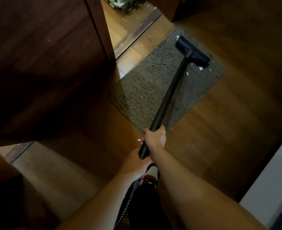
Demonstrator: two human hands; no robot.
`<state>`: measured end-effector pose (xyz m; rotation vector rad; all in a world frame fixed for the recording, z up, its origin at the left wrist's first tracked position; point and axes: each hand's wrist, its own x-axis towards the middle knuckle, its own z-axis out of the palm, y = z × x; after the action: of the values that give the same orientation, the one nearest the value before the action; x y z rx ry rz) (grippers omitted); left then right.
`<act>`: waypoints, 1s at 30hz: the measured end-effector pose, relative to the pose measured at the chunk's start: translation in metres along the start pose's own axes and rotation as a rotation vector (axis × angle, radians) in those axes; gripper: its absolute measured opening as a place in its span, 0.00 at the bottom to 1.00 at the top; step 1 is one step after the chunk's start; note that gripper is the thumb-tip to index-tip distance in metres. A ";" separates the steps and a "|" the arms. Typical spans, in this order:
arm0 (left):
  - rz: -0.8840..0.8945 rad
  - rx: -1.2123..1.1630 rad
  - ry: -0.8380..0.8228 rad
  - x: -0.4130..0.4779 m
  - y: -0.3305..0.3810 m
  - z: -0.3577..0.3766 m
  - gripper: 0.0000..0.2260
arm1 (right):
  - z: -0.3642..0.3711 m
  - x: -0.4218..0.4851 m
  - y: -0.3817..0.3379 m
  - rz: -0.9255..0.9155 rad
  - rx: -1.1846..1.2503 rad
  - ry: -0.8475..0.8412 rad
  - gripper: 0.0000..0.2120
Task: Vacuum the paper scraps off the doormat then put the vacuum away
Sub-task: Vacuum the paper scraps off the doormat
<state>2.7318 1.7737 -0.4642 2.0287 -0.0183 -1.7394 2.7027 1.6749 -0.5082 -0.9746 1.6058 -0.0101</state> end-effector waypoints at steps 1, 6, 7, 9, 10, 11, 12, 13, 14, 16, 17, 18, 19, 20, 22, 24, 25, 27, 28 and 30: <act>0.007 0.027 0.021 0.003 -0.002 -0.002 0.04 | 0.003 0.000 0.001 0.001 0.004 -0.011 0.19; 0.036 0.056 0.052 0.008 -0.018 -0.020 0.08 | 0.023 -0.004 0.008 0.052 0.110 -0.110 0.27; 0.040 0.057 0.058 0.007 -0.022 -0.022 0.09 | 0.026 -0.006 0.011 0.054 0.118 -0.107 0.27; 0.033 0.055 0.069 0.002 -0.031 -0.023 0.10 | 0.030 -0.013 0.017 0.047 0.109 -0.103 0.26; 0.018 0.046 0.069 -0.002 -0.036 -0.024 0.11 | 0.032 -0.018 0.021 0.047 0.103 -0.102 0.25; 0.001 0.035 0.066 -0.005 -0.040 -0.025 0.12 | 0.034 -0.022 0.024 0.049 0.098 -0.099 0.24; -0.014 0.027 0.064 -0.009 -0.046 -0.027 0.12 | 0.036 -0.027 0.028 0.051 0.091 -0.092 0.22; -0.025 0.025 0.061 -0.012 -0.052 -0.030 0.12 | 0.040 -0.032 0.033 0.051 0.085 -0.086 0.19; -0.026 0.025 0.056 -0.016 -0.059 -0.034 0.11 | 0.043 -0.038 0.038 0.054 0.085 -0.084 0.18; -0.001 0.019 0.037 -0.025 -0.074 -0.042 0.11 | 0.052 -0.052 0.049 0.066 0.098 -0.086 0.18; 0.016 0.023 0.031 -0.030 -0.081 -0.047 0.11 | 0.057 -0.060 0.055 0.067 0.102 -0.086 0.19; 0.030 0.039 0.027 -0.036 -0.088 -0.052 0.11 | 0.062 -0.068 0.060 0.068 0.106 -0.085 0.21; 0.038 0.062 0.020 -0.042 -0.096 -0.058 0.11 | 0.067 -0.077 0.065 0.071 0.113 -0.083 0.23; 0.044 0.081 0.011 -0.049 -0.102 -0.064 0.12 | 0.072 -0.084 0.071 0.076 0.122 -0.077 0.24; 0.059 0.124 -0.030 -0.061 -0.117 -0.076 0.13 | 0.083 -0.100 0.082 0.086 0.135 -0.064 0.23; 0.076 0.161 -0.069 -0.071 -0.129 -0.085 0.12 | 0.092 -0.113 0.094 0.097 0.141 -0.054 0.22; 0.081 0.163 -0.076 -0.075 -0.135 -0.088 0.10 | 0.095 -0.119 0.100 0.104 0.148 -0.051 0.22; 0.088 0.156 -0.081 -0.081 -0.146 -0.091 0.09 | 0.101 -0.130 0.109 0.115 0.168 -0.042 0.22; 0.097 0.163 -0.078 -0.082 -0.151 -0.092 0.09 | 0.102 -0.134 0.113 0.118 0.172 -0.038 0.23; 0.123 0.207 -0.064 -0.083 -0.159 -0.091 0.08 | 0.101 -0.140 0.118 0.112 0.166 -0.027 0.23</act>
<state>2.7552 1.9709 -0.4341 2.0652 -0.3498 -1.7872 2.7114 1.8826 -0.4848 -0.7531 1.6057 -0.0517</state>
